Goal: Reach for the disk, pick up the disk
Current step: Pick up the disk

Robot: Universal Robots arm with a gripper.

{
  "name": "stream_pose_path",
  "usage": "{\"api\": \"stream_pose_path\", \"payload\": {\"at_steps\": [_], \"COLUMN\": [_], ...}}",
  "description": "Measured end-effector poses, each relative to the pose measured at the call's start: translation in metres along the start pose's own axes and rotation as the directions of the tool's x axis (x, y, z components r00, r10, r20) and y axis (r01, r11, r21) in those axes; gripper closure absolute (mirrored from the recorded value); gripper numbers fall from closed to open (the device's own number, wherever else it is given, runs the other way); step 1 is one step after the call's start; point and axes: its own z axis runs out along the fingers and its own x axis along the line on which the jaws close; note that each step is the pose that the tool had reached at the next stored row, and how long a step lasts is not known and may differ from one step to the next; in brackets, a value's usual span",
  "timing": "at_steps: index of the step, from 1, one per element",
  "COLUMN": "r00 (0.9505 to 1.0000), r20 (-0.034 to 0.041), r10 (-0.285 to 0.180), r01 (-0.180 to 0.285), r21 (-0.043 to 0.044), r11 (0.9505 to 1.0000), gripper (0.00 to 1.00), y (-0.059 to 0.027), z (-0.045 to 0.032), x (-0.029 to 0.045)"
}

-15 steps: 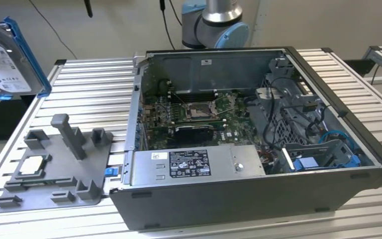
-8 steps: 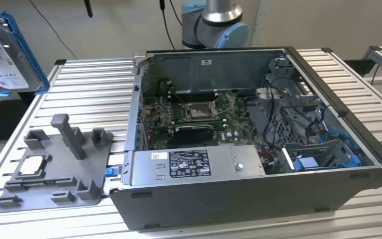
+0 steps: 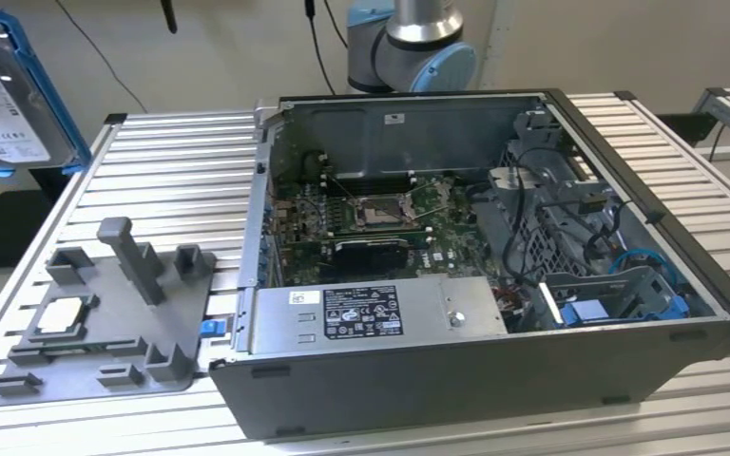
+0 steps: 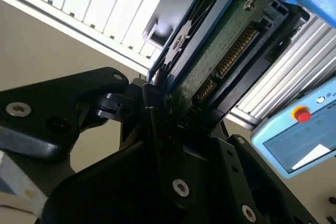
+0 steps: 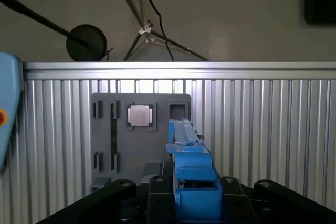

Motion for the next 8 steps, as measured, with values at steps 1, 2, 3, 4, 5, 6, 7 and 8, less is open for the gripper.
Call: {"api": "stream_pose_path", "payload": {"at_steps": [1, 2, 3, 4, 5, 6, 7, 8], "r00": [1.0000, 1.0000, 1.0000, 1.0000, 1.0000, 1.0000, 1.0000, 1.0000], "r20": [0.0000, 0.0000, 0.0000, 0.0000, 0.0000, 0.0000, 0.0000, 0.0000], "r10": [0.000, 0.000, 0.000, 0.000, 0.000, 0.000, 0.000, 0.000], "r01": [0.000, 0.000, 0.000, 0.000, 0.000, 0.000, 0.000, 0.000], "r21": [0.0000, 0.0000, 0.0000, -0.0001, 0.0000, 0.0000, 0.0000, 0.0000], "r11": [1.0000, 1.0000, 1.0000, 1.0000, 1.0000, 1.0000, 1.0000, 1.0000], "gripper": [1.00, 1.00, 1.00, 1.00, 1.00, 1.00, 1.00, 1.00], "y": [0.0000, 0.0000, 0.0000, 0.0001, 0.0001, 0.0001, 0.0001, 0.0001], "z": [-0.0012, -0.0025, -0.0037, -0.0049, -0.0061, -0.0075, -0.0089, -0.0102], "x": [0.0000, 0.0000, 0.0000, 0.0000, 0.0000, 0.0000, 0.0000, 0.0000]}}
